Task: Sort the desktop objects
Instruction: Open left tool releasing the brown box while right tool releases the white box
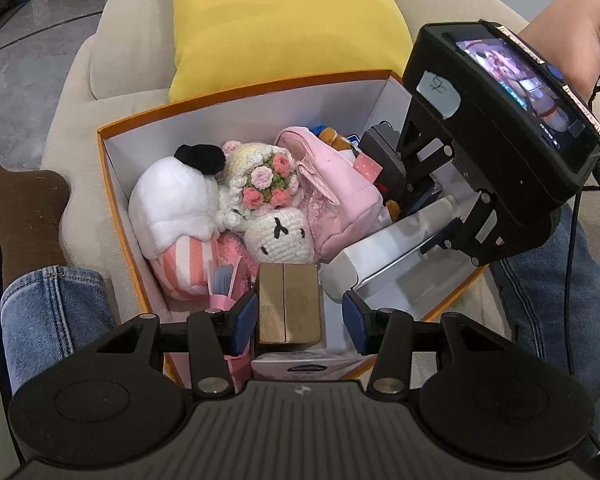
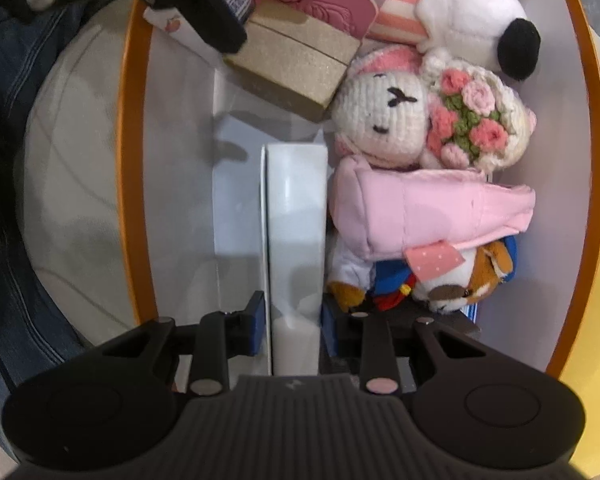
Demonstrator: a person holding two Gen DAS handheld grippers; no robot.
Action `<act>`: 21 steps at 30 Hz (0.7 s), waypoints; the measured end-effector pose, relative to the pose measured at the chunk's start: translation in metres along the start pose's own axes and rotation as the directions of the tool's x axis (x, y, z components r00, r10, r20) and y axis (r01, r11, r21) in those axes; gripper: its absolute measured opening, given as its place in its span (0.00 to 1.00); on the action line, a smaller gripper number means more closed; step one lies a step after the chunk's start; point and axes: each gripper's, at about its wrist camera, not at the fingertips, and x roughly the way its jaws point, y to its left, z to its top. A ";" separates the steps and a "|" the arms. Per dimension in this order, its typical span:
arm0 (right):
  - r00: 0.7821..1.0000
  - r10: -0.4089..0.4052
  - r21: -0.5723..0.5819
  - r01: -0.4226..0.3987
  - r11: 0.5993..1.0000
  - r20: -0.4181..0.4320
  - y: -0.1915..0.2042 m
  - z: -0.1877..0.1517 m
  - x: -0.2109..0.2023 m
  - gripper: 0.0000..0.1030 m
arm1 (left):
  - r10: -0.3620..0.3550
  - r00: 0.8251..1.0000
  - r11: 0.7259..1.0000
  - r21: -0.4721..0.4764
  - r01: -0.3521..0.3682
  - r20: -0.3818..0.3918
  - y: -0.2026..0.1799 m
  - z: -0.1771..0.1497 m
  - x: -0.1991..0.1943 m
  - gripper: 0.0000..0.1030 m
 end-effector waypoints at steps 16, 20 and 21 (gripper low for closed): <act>0.985 -0.159 0.093 0.153 0.984 0.060 0.051 -0.034 -0.073 0.31 | 0.070 0.992 0.995 0.059 -0.076 0.102 -0.043 -0.012 -0.064 0.54; 0.968 -0.225 0.161 0.205 0.965 0.114 0.084 -0.049 -0.100 0.37 | 0.105 0.983 0.989 0.090 -0.120 0.154 -0.065 -0.019 -0.086 0.55; 0.963 -0.233 0.187 0.207 0.960 0.131 0.080 -0.047 -0.116 0.41 | 0.113 0.979 0.987 0.095 -0.130 0.167 -0.070 -0.021 -0.091 0.56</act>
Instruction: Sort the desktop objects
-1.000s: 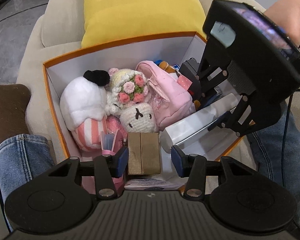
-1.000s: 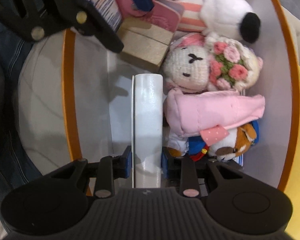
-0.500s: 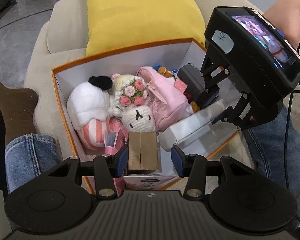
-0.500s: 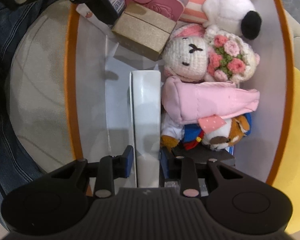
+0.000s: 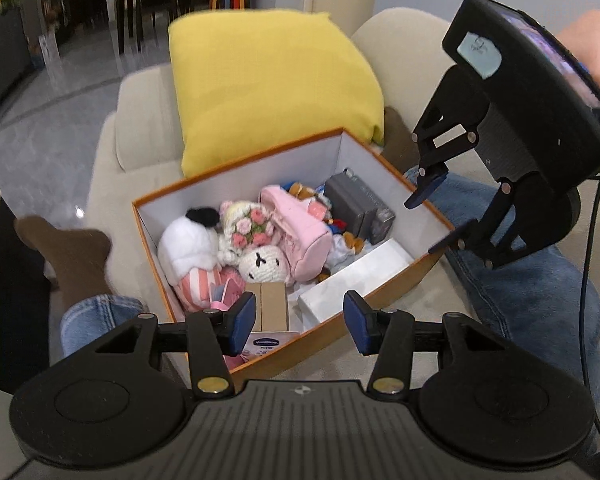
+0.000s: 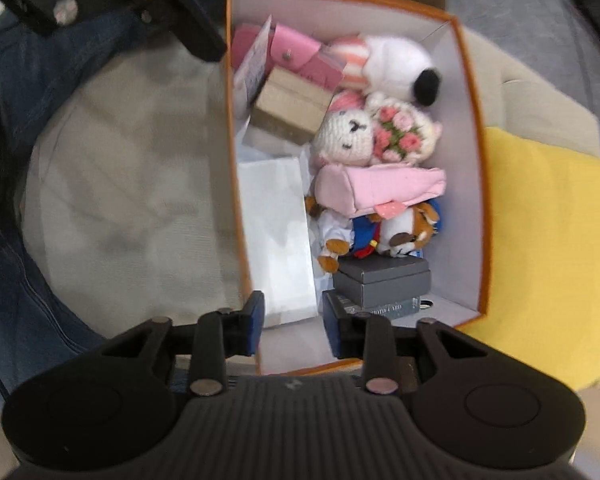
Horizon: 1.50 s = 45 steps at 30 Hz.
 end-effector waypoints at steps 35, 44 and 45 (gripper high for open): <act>0.784 -0.513 0.927 -0.210 0.311 0.349 0.040 -0.074 0.055 0.78 | 0.408 0.894 0.888 -0.309 -0.341 0.184 -0.011 -0.051 0.059 0.78; 0.754 -0.561 0.936 -0.217 0.276 0.340 0.046 -0.076 0.077 0.88 | 0.407 0.902 0.883 -0.315 -0.347 0.147 -0.011 -0.054 0.084 0.78; 0.749 -0.569 0.937 -0.210 0.280 0.338 0.047 -0.076 0.079 0.89 | 0.405 0.903 0.883 -0.316 -0.347 0.140 -0.010 -0.054 0.086 0.78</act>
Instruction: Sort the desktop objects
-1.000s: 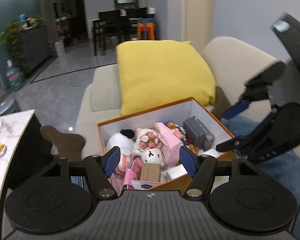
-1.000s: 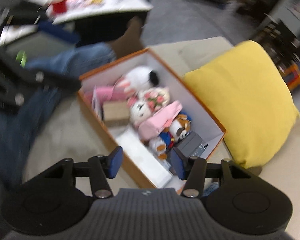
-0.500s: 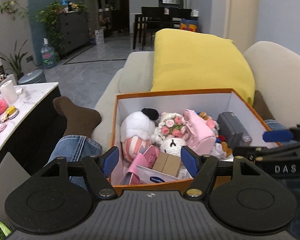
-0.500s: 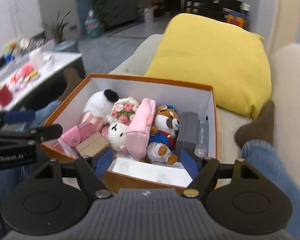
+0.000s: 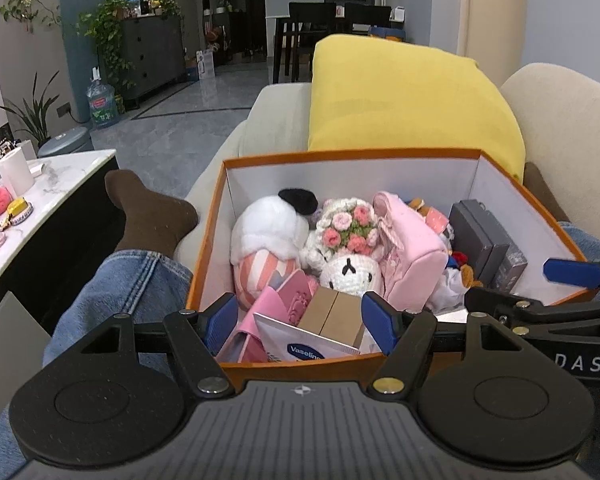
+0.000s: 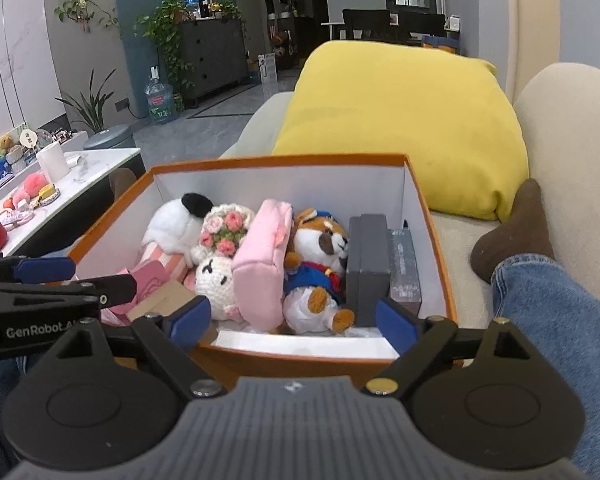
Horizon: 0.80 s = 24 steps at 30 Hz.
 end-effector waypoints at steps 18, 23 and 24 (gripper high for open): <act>0.998 -0.011 -0.016 0.012 1.000 0.057 0.001 -0.008 0.001 0.93 | -0.015 1.000 0.998 -0.063 0.014 -0.007 0.003 -0.006 0.009 0.90; 0.998 -0.010 -0.017 0.011 1.000 0.059 0.001 -0.008 0.001 0.93 | -0.024 1.000 0.998 -0.064 0.023 -0.010 0.004 -0.006 0.011 0.90; 0.998 -0.010 -0.017 0.011 1.000 0.059 0.001 -0.008 0.001 0.93 | -0.024 1.000 0.998 -0.065 0.023 -0.010 0.004 -0.006 0.011 0.90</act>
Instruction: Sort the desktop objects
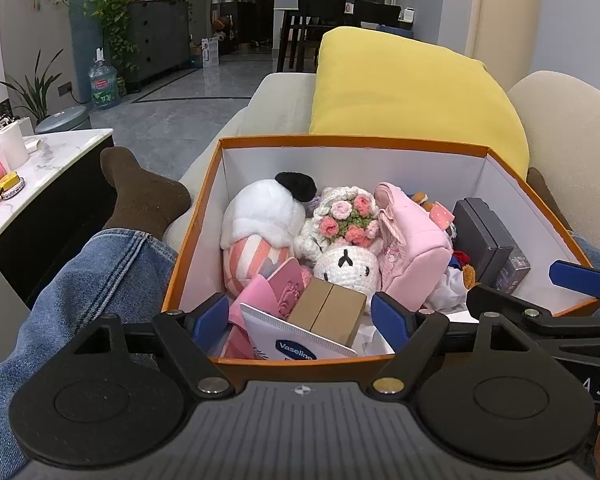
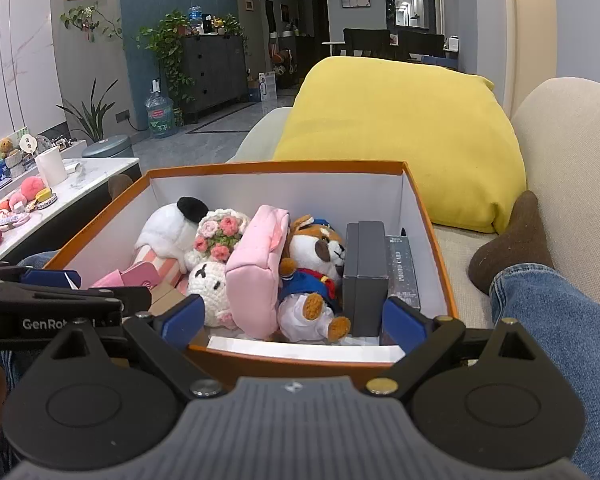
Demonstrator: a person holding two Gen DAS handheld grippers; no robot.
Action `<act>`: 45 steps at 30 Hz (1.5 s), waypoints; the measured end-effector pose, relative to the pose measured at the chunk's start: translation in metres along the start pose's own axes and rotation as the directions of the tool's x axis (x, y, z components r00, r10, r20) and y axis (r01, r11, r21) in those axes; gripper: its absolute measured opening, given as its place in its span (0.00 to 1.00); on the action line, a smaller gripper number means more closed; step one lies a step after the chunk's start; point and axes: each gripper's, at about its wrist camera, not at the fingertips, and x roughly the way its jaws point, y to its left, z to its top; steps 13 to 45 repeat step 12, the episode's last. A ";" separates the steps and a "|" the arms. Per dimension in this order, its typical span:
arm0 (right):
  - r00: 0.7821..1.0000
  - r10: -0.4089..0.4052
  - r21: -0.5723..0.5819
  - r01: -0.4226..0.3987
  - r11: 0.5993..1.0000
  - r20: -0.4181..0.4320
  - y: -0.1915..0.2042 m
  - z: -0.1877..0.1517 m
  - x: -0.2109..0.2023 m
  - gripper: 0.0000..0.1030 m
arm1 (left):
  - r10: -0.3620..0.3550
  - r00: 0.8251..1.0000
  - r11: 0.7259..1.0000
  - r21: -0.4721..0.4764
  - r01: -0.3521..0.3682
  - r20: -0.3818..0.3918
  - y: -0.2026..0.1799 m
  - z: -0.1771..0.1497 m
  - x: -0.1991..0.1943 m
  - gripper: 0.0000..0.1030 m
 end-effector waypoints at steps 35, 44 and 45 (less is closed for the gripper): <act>1.000 0.001 -0.002 -0.001 1.000 0.004 -0.001 0.000 0.001 0.93 | 0.000 1.000 1.000 0.000 0.000 -0.001 0.000 0.000 0.000 0.90; 1.000 0.001 -0.002 -0.001 1.000 0.004 -0.001 0.000 0.001 0.93 | 0.000 1.000 1.000 0.000 0.000 -0.001 0.000 0.000 0.000 0.90; 1.000 0.001 -0.002 -0.001 1.000 0.004 -0.001 0.000 0.001 0.93 | 0.000 1.000 1.000 0.000 0.000 -0.001 0.000 0.000 0.000 0.90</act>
